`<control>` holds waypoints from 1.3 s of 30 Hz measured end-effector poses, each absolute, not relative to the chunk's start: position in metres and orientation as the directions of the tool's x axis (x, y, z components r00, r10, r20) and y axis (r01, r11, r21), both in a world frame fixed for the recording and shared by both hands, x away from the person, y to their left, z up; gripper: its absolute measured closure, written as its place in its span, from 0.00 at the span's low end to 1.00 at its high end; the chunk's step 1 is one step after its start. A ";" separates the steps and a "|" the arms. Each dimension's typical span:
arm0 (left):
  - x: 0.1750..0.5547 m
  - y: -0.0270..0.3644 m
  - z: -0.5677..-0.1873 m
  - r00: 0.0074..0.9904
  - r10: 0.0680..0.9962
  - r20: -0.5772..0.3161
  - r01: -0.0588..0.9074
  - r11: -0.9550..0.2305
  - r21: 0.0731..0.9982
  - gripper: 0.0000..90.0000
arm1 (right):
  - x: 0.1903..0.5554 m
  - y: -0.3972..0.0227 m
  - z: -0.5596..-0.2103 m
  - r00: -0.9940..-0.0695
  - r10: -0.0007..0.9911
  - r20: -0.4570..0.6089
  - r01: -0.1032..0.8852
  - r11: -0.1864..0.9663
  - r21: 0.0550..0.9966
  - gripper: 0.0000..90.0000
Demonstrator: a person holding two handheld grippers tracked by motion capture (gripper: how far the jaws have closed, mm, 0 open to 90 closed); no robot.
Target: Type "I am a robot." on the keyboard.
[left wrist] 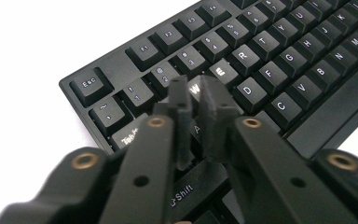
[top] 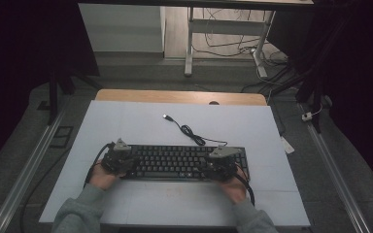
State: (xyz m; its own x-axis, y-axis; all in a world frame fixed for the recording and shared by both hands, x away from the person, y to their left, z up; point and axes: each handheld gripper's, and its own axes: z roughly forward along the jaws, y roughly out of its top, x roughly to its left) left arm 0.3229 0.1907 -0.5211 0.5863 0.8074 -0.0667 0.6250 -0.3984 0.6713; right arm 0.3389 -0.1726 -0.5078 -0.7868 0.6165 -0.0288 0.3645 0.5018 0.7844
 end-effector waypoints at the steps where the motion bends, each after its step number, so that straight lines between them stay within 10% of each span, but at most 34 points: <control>1: 0.323 0.191 -0.521 0.589 0.805 -0.069 0.625 -0.400 0.671 0.97 | 0.339 -0.173 -0.508 -0.787 0.617 -0.028 0.365 0.502 0.784 0.59; 39: 0.321 0.189 -0.522 0.602 0.797 -0.053 0.625 -0.429 0.652 0.99 | 0.339 -0.173 -0.507 -0.788 0.616 -0.028 0.364 0.501 0.785 0.59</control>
State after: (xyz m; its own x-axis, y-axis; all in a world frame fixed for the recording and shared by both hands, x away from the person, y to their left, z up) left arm 0.3212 0.1893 -0.5218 0.6021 0.7966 -0.0535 0.6251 -0.4287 0.6522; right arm 0.3392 -0.1734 -0.5074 -0.7876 0.6156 -0.0276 0.3640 0.5009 0.7852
